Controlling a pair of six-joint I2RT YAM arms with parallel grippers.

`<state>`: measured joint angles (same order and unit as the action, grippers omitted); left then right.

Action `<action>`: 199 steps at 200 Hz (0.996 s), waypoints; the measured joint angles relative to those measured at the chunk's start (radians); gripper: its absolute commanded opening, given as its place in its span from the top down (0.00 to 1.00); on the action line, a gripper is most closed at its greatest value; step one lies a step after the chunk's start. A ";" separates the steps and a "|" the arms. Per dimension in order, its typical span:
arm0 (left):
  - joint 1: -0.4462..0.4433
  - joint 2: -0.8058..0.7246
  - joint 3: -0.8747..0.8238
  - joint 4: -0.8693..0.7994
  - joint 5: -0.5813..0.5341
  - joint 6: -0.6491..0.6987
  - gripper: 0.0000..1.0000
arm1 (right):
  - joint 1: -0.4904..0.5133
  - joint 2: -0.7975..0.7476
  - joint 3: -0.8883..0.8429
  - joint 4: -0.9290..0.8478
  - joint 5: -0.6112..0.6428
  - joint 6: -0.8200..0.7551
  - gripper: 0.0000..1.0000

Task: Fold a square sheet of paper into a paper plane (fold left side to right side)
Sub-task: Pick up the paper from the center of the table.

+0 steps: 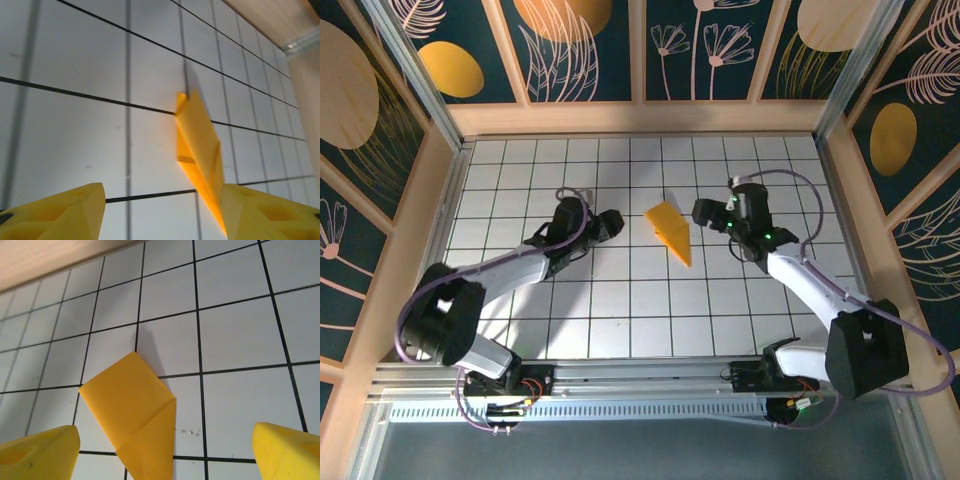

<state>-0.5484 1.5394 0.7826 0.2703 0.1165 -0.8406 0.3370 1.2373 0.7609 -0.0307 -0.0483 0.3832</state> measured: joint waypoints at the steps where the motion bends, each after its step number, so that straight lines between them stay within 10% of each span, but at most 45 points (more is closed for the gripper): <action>1: -0.002 0.008 0.004 0.006 0.006 -0.003 0.38 | -0.006 -0.003 -0.006 0.005 -0.010 0.005 0.09; 111: -0.037 0.474 0.347 0.095 0.165 -0.115 0.41 | -0.211 -0.097 -0.149 0.216 -0.330 0.154 0.08; 199: -0.037 0.549 0.383 0.135 0.195 -0.154 0.92 | -0.264 -0.107 -0.183 0.235 -0.411 0.146 0.13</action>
<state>-0.5858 2.0884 1.1652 0.4049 0.3119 -0.9951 0.0727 1.1301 0.5774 0.2047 -0.4595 0.5297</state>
